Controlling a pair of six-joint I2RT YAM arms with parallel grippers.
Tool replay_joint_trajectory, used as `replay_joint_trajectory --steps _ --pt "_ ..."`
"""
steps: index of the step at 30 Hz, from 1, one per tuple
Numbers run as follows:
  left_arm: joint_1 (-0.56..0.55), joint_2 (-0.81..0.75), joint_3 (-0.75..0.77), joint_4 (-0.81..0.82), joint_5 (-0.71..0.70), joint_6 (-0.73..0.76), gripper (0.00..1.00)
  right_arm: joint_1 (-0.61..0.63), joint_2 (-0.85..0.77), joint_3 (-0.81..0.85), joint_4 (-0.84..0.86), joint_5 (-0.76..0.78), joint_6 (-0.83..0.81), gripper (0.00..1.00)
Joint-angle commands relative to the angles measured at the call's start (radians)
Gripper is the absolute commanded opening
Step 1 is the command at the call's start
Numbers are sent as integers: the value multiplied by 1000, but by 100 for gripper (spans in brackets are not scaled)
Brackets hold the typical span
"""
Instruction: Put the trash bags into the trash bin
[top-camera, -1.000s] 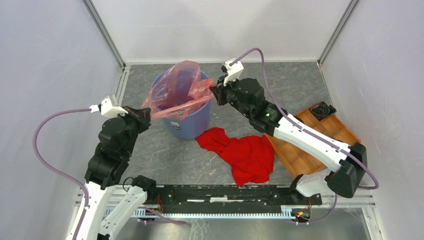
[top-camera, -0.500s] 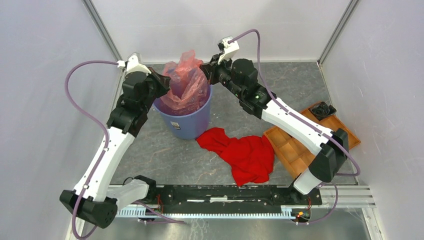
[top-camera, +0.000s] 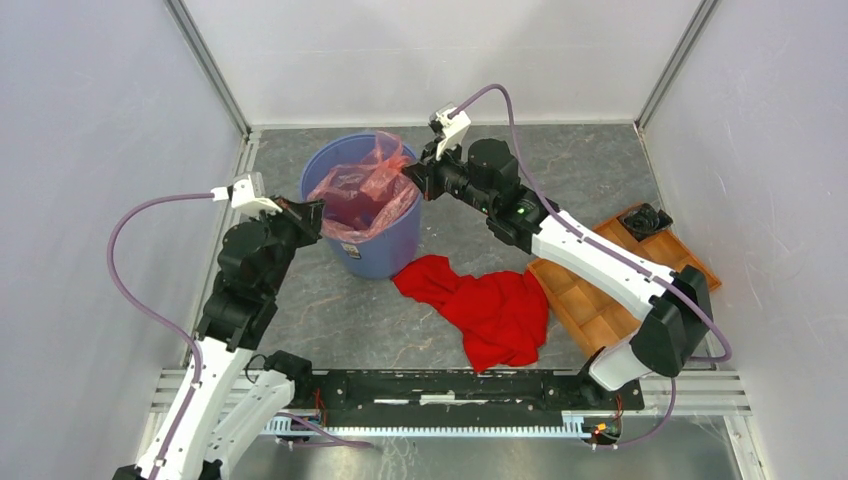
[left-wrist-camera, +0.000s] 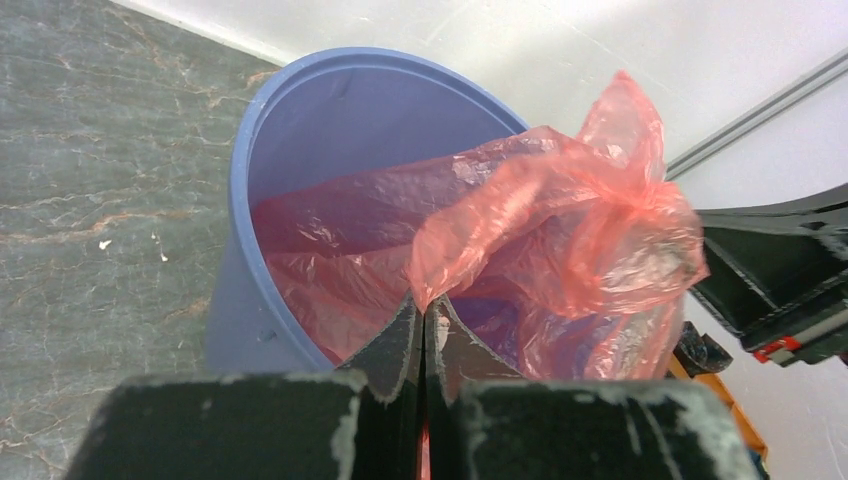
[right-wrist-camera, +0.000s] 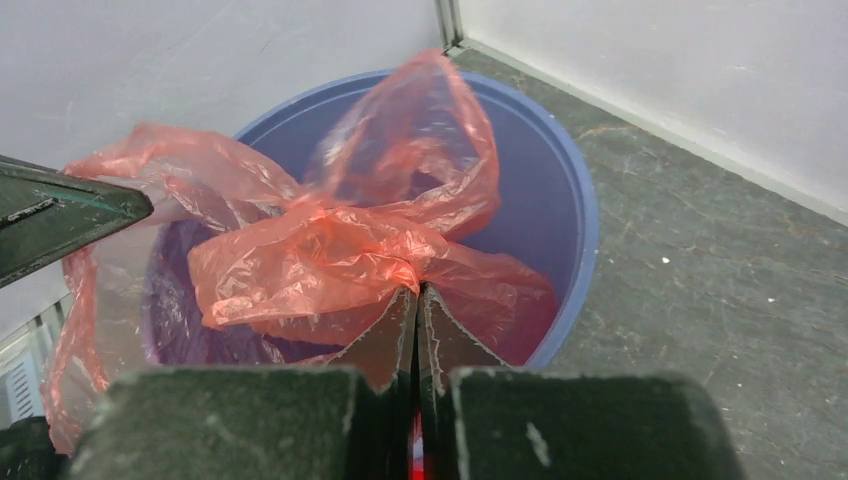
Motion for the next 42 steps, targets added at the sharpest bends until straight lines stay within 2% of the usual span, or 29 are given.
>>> replay_joint_trajectory --steps 1,5,9,14,21,26,30,34,42 --pt "4 -41 -20 27 33 -27 2 2 -51 0 15 -62 8 0" --pt "4 -67 -20 -50 7 -76 7 2 -94 -35 -12 -53 0 3" --pt "4 -52 4 -167 -10 -132 7 3 -139 -79 -67 11 -28 6" --pt "4 -82 -26 -204 -40 -129 9 3 -169 -138 -65 20 -29 18" --pt "5 -80 -24 -271 -92 -119 12 2 -145 -135 -91 50 -30 17" --pt "4 -112 -30 -329 -135 -130 13 3 -165 -179 -109 136 -17 17" --pt "4 -143 -59 -334 -142 -162 11 -3 -144 -208 -57 109 -12 17" --pt "4 -156 -57 -337 -151 -170 11 -10 -85 -142 -131 102 -25 15" --pt "4 -77 -115 -287 -144 -175 14 -30 -54 -185 8 78 -8 16"
